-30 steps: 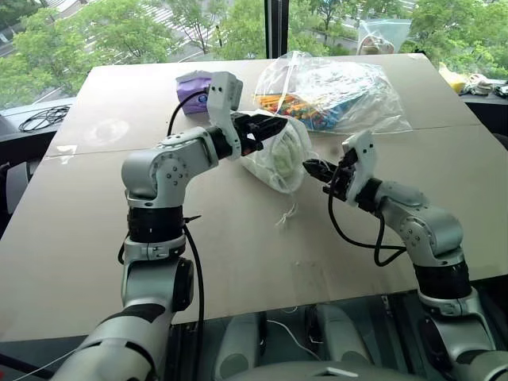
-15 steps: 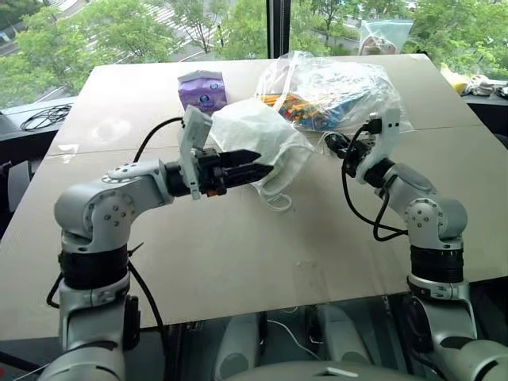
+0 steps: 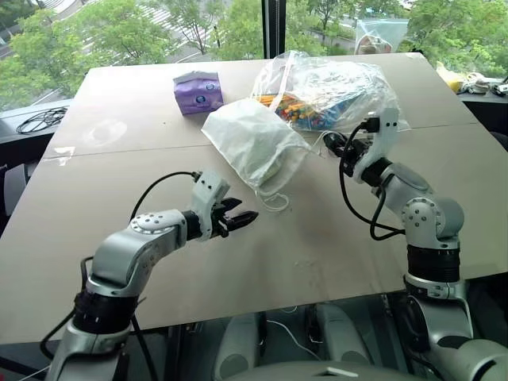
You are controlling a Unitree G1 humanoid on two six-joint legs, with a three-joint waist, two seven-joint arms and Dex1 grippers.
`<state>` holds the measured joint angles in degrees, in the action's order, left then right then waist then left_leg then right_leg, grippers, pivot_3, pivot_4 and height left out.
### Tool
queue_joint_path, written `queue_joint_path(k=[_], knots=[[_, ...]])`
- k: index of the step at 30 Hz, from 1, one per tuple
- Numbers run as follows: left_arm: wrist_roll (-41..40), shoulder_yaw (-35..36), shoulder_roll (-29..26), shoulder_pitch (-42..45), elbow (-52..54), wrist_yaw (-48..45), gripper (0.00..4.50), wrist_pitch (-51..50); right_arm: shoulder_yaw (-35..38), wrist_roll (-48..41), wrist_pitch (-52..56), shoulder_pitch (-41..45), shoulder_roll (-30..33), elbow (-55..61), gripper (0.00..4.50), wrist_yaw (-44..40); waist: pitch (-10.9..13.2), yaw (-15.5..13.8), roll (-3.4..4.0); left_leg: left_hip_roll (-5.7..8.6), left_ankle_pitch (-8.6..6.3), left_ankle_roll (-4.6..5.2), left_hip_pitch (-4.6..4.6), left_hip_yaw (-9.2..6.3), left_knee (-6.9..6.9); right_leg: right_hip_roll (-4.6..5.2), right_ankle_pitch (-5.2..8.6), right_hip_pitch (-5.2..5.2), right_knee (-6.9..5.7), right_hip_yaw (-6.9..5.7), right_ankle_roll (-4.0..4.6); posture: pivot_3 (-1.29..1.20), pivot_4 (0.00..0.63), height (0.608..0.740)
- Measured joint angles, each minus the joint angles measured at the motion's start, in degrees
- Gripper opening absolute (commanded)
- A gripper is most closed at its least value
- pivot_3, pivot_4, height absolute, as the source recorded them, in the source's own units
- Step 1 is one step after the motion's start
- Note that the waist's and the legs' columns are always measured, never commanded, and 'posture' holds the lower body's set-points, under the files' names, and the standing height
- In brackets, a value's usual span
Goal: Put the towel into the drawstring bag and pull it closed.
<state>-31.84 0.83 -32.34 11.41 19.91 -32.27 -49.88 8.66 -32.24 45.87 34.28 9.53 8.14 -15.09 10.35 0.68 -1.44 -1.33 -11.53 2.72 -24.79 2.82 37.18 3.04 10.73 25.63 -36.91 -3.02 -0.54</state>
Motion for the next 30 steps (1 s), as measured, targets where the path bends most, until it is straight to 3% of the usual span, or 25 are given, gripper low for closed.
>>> queue_joint_path(k=[7, 16, 19, 24, 30], knots=[[1.4, 0.8, 10.2, -1.0, -2.1, 3.1, 3.03, 7.7, -0.9, 0.0, 0.0, 0.0, -0.7, 0.0, 0.0, -0.2, 0.0, -0.5, 0.02, 0.04, 0.01, 0.01, 0.02, 0.0, 0.13, -0.08, 0.08, -0.06, -0.02, -0.08, 0.24, 0.0, 0.15, 0.74], [4.9, -1.9, 15.1, 5.0, -12.7, 3.0, 3.03, 12.6, -1.5, 0.1, 0.0, 0.3, -0.7, -0.2, 0.0, -0.3, 0.0, -0.3, 0.02, 0.02, 0.01, 0.03, -0.02, 0.01, 0.13, -0.29, -0.07, -0.04, -0.03, -0.05, 0.01, 0.0, 0.15, 0.74], [4.7, -2.1, 15.1, 5.0, -12.5, 2.1, 2.25, 12.1, -1.5, 0.2, 0.0, 0.3, -0.7, -0.2, 0.0, -0.2, 0.0, 0.0, 0.02, 0.01, 0.01, 0.03, -0.01, 0.0, 0.13, -0.29, -0.07, -0.03, -0.03, -0.05, 0.01, 0.0, 0.15, 0.74], [3.5, -2.0, 14.6, 2.5, -10.9, 1.3, 0.04, 9.7, -1.4, 0.2, 0.0, 0.3, -0.7, -0.2, 0.0, -0.2, 0.0, 0.0, 0.02, -0.01, 0.01, 0.02, 0.01, -0.03, 0.13, -0.3, -0.07, -0.04, -0.04, -0.09, 0.02, 0.0, 0.15, 0.74], [4.8, -1.3, 16.1, 2.4, -10.5, 4.0, 0.04, 10.8, -1.6, 0.3, -0.1, 0.3, -0.7, -0.2, 0.0, -0.3, 0.0, -0.1, 0.02, 0.0, 0.01, 0.02, 0.0, 0.0, 0.14, -0.27, -0.07, -0.04, -0.03, -0.07, 0.02, 0.0, 0.15, 0.74]])
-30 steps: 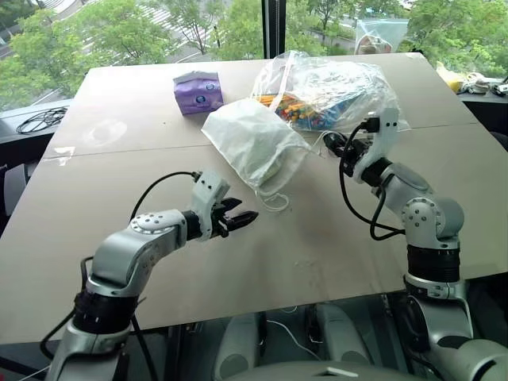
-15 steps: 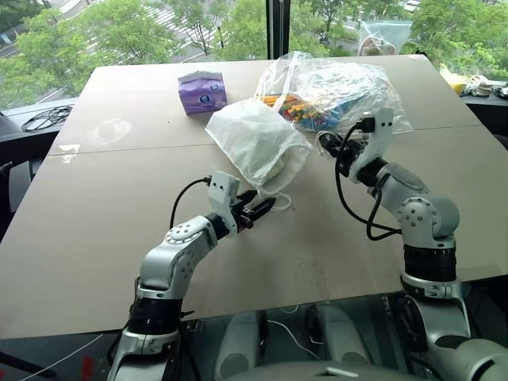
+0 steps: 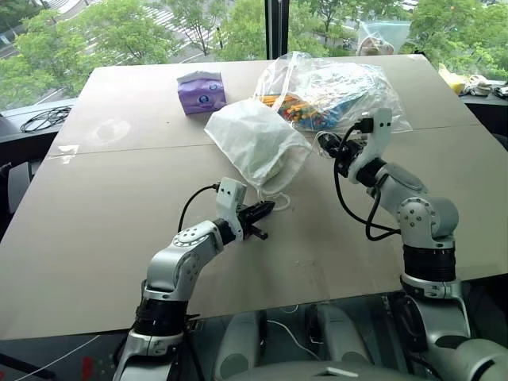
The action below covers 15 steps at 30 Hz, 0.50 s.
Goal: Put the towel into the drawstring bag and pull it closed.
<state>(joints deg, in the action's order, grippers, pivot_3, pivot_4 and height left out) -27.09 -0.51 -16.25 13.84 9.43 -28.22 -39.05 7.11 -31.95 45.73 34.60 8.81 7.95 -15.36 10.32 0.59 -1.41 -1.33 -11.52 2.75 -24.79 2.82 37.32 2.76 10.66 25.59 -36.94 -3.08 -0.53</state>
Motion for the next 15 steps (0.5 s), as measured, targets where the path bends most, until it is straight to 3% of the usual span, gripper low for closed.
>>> queue_joint_path(k=[6, 8, 11, 15], knots=[[10.4, 0.3, 0.6, -0.1, 0.5, 7.5, 0.04, 13.5, -0.3, 4.1, -4.6, 1.7, 0.1, -2.5, 0.0, 2.2, 0.0, 0.1, 0.0, 0.0, 0.0, 0.0, 0.0, 0.01, -0.01, 0.0, -0.01, 0.02, 0.0, 0.02, 0.01, 0.0, 0.15, 0.74], [19.2, -1.4, -3.6, -0.3, 1.1, 11.2, 0.04, 18.6, -0.4, 7.7, -8.2, 3.3, 0.9, -4.2, 0.0, 4.4, 0.0, 0.1, 0.0, -0.01, 0.0, 0.0, 0.02, 0.01, -0.02, -0.03, -0.02, 0.02, -0.01, 0.01, 0.03, 0.0, 0.15, 0.74], [37.5, -2.7, -13.3, -0.5, 1.1, 20.4, 0.04, 28.2, -5.0, 20.7, -18.3, 6.1, 8.5, -9.1, 0.0, 8.1, 0.0, -0.1, 0.03, 0.0, 0.0, -0.01, 0.0, 0.02, -0.09, 0.05, 0.02, 0.07, 0.02, -0.02, 0.1, 0.0, 0.15, 0.74], [48.2, -1.6, -16.5, 2.9, 0.9, 28.2, 0.04, 34.4, -5.7, 27.2, -26.5, 9.4, 9.1, -13.1, 0.0, 10.8, 0.0, -0.2, 0.03, 0.01, 0.0, -0.01, -0.05, 0.1, -0.14, 0.28, -0.02, 0.07, 0.12, -0.02, 0.02, 0.0, 0.15, 0.74]])
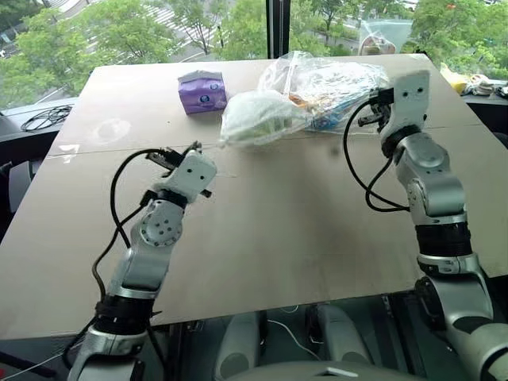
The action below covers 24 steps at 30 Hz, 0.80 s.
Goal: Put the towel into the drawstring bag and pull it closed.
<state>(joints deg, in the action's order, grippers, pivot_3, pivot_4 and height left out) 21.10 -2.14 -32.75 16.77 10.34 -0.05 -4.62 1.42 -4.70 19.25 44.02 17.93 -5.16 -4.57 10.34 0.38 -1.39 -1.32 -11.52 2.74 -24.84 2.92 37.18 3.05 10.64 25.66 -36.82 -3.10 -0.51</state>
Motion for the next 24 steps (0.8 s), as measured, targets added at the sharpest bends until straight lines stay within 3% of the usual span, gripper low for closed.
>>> queue_joint_path(k=[8, 12, 15, 24], knots=[[4.5, 5.3, -0.2, 6.8, -2.5, 5.2, 0.04, 0.0, 0.5, 6.9, -6.7, 2.7, 2.3, -7.1, 0.0, 4.3, 0.0, 0.0, -0.01, 0.01, 0.0, 0.0, 0.0, 0.04, -0.06, 0.0, 0.0, -0.01, 0.01, -0.06, -0.01, 0.0, 0.15, 0.74], [2.3, 7.9, 5.0, 6.7, -3.9, 6.1, 0.04, -2.9, -0.7, 11.5, -8.4, 1.2, 3.4, -8.4, 0.0, 6.4, 0.0, 0.2, -0.01, 0.0, 0.0, 0.0, 0.06, 0.11, -0.05, 0.01, -0.01, -0.01, -0.01, -0.04, -0.03, 0.0, 0.15, 0.74], [-0.4, 10.5, 9.1, 5.9, -4.3, 7.5, 0.04, -5.7, 0.5, 10.8, -7.8, 0.1, 1.4, -8.8, 0.0, 8.8, 0.0, 0.4, -0.02, -0.07, 0.0, -0.01, 0.07, 0.1, -0.03, -0.01, -0.04, -0.02, -0.03, 0.01, -0.07, 0.0, 0.15, 0.74], [-6.2, 16.1, 13.5, 5.2, -4.6, 10.7, 0.04, -9.6, 11.5, 1.8, -0.8, 0.5, -4.1, -11.9, 0.0, 17.9, 0.0, 0.2, -0.03, -0.07, 0.01, 0.0, 0.07, 0.12, 0.06, -0.05, -0.09, -0.04, -0.1, 0.01, -0.1, 0.0, 0.15, 0.74]])
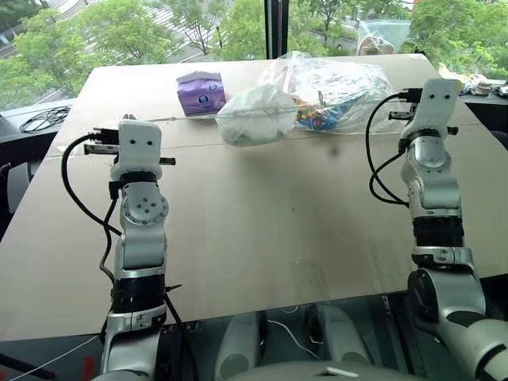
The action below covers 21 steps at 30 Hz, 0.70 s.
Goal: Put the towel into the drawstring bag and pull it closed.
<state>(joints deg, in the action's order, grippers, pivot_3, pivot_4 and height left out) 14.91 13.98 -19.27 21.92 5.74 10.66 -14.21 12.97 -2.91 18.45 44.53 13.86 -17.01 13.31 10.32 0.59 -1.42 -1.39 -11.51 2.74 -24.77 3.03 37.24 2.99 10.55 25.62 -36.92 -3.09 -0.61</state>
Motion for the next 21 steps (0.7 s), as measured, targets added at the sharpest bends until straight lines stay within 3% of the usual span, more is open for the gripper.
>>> queue_joint_path(k=[7, 13, 18, 21], knots=[[-9.8, 10.7, 4.0, -0.7, -4.2, 4.8, 0.04, -6.2, 12.4, -12.1, 5.5, 1.7, -4.9, -4.4, 0.0, 9.8, 0.0, 0.2, 0.0, -0.02, 0.0, 0.0, -0.01, -0.05, -0.01, -0.18, -0.09, 0.0, 0.0, 0.0, 0.1, 0.0, 0.15, 0.74], [-12.3, 10.9, 3.7, -0.9, -5.6, 5.2, 0.04, -6.6, 13.0, -16.2, 7.1, 2.1, -5.6, -5.6, 0.0, 9.5, 0.0, 0.2, 0.0, 0.0, 0.0, 0.01, -0.01, -0.01, 0.02, -0.2, -0.04, 0.0, 0.0, 0.05, -0.01, 0.0, 0.15, 0.74], [-16.8, 8.5, 1.9, 1.4, -10.4, -4.2, 0.04, -5.9, 4.0, -16.2, 12.1, 1.4, -2.4, -4.3, 0.0, -4.8, 0.0, 0.2, 0.01, 0.0, 0.0, 0.02, -0.02, -0.02, 0.02, -0.25, -0.02, 0.01, 0.0, -0.04, -0.02, 0.0, 0.15, 0.74], [-17.3, 1.3, -2.5, 4.5, -12.8, -15.2, 0.0, -4.1, -8.3, -15.8, 14.8, -1.3, 2.6, 3.3, 1.04, -21.0, 0.0, 0.0, 0.01, 0.02, 0.0, 0.02, -0.08, -0.12, 0.03, -0.29, -0.01, 0.01, 0.01, -0.15, -0.02, 0.0, 0.15, 0.74]])
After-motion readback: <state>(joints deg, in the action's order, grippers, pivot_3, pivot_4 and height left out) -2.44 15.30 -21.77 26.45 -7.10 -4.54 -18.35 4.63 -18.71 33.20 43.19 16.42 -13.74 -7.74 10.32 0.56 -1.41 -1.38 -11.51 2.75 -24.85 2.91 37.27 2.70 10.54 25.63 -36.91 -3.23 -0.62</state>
